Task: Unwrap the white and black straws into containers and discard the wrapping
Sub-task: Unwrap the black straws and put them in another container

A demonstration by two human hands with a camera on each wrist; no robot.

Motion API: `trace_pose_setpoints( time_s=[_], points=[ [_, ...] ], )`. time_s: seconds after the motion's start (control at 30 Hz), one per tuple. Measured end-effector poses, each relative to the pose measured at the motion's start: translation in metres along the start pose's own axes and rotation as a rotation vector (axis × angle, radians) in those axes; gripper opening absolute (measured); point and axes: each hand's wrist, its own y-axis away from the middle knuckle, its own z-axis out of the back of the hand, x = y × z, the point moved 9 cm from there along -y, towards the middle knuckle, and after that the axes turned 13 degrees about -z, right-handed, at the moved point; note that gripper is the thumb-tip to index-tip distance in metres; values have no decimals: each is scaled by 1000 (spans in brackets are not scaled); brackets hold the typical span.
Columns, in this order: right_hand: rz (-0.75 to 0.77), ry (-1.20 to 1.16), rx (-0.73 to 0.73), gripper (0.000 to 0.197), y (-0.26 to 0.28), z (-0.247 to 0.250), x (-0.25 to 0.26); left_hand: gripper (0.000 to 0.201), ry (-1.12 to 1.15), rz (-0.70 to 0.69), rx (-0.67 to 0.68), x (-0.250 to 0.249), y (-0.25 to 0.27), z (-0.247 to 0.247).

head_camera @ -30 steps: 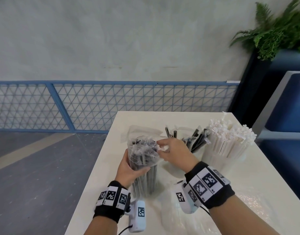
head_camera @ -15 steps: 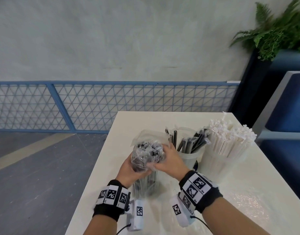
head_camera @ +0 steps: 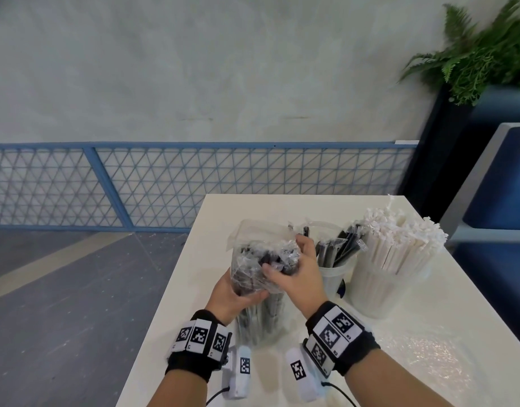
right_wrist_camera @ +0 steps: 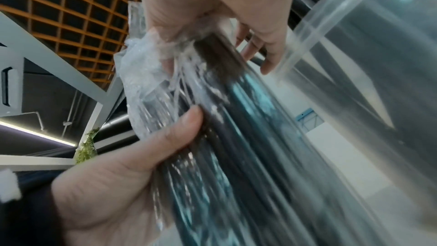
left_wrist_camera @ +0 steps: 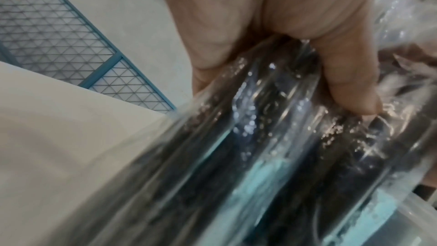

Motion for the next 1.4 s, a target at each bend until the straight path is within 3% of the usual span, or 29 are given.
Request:
trace_pose_setpoints(
  time_s=[0.13,0.27,0.47,0.53,0.77,1.07,1.23,1.4],
  points=[
    [-6,-252,-39,43,-11,24,25,53,-44,19,-21,5,-1,2],
    [-4,-343,-68,31,-16,41,40,48,-60,3,-26,-3,-2,0],
    [-140,-153,-13,41,-5,19,-3,53,-44,-36,-34,-6,-1,-3],
    [-155,-138,-57,39,-3,17,-9,55,-37,-32,-26,-5,0,-4],
    [-131,-464,-287,15,-20,58,21,54,-78,19,-58,-1,-1,5],
    [-194,-688,-437,20,-24,83,18,55,-106,35,-133,3,-3,15],
    [-119,-718,-518,46,-25,110,38,48,-79,29,-235,3,-2,25],
    [-23,-624,-574,35,-22,132,54,44,-24,20,-290,8,-3,29]
  ],
)
